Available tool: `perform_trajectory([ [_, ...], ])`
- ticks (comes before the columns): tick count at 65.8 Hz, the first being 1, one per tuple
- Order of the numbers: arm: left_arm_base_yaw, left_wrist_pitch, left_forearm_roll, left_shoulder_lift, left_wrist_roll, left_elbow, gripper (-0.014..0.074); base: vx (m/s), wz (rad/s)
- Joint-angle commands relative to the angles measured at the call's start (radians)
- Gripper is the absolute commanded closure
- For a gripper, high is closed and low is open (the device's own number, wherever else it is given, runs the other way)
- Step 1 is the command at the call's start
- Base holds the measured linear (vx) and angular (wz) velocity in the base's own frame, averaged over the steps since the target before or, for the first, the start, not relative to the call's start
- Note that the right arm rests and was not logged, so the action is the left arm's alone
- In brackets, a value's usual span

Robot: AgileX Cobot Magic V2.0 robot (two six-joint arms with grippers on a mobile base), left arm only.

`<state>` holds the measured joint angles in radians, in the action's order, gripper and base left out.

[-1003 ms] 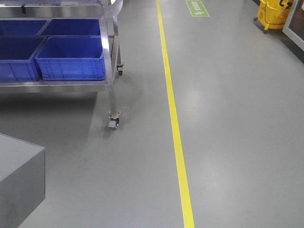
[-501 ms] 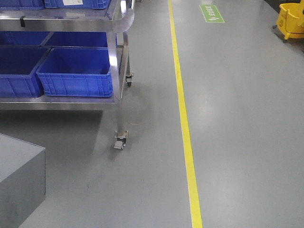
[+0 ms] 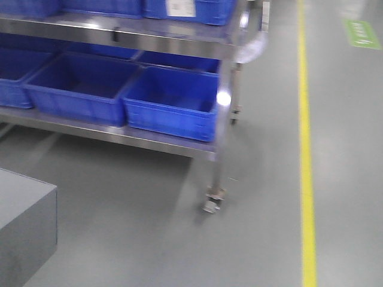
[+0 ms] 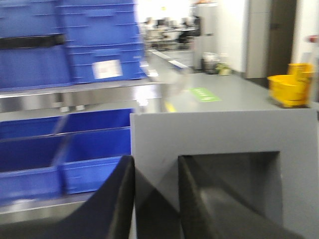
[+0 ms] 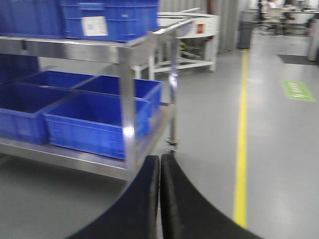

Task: Sort gray base to blue bin

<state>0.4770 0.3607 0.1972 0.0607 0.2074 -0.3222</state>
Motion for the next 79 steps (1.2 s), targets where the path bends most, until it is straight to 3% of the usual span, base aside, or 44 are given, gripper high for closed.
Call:
perform_trajectory([
  [1, 0.004, -0.109, 0.001, 0.01, 0.013, -0.027, 0.0602, 0.33, 0.78],
  [79, 0.004, -0.109, 0.001, 0.01, 0.013, -0.027, 0.0602, 0.3, 0.73],
])
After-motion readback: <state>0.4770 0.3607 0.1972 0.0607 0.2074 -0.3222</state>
